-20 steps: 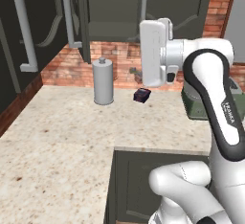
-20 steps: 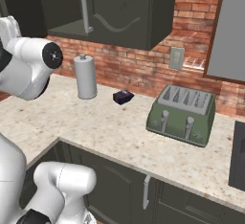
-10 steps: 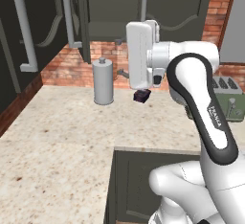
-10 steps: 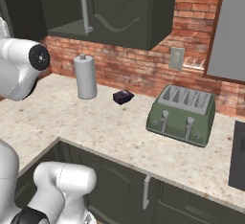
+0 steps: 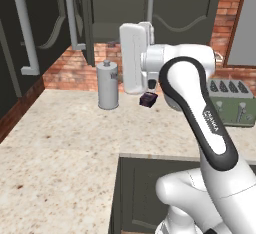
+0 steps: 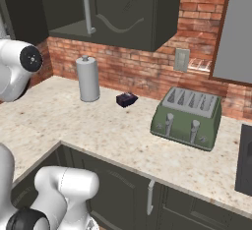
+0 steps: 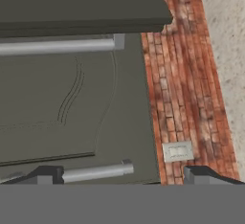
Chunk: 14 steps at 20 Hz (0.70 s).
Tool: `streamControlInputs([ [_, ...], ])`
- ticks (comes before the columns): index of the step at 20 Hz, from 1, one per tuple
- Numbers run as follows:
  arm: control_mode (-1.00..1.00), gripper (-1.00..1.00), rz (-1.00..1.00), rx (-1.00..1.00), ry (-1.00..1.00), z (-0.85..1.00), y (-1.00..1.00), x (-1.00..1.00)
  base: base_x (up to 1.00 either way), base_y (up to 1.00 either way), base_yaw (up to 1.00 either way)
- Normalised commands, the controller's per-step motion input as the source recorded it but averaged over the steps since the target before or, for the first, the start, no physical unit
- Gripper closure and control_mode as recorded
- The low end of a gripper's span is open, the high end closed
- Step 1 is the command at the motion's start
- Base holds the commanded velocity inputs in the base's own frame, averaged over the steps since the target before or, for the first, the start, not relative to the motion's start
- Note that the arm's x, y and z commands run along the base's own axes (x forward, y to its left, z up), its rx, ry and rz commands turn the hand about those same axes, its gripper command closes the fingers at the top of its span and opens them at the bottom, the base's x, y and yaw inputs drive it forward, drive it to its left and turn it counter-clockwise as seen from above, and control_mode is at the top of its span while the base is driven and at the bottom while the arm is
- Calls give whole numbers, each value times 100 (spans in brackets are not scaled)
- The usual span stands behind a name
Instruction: Close all open cabinet doors.
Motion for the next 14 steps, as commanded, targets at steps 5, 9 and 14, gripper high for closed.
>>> streamControlInputs([
  [5, -100, -100, -2, 0, 0, -1, 32, 15, 0, 0, 0],
  [9, -100, -100, -9, 0, 1, -5, 35, 32, 0, 0, 0],
  [14, -100, -100, -14, 0, 2, -1, 36, 33, 0, 0, 0],
])
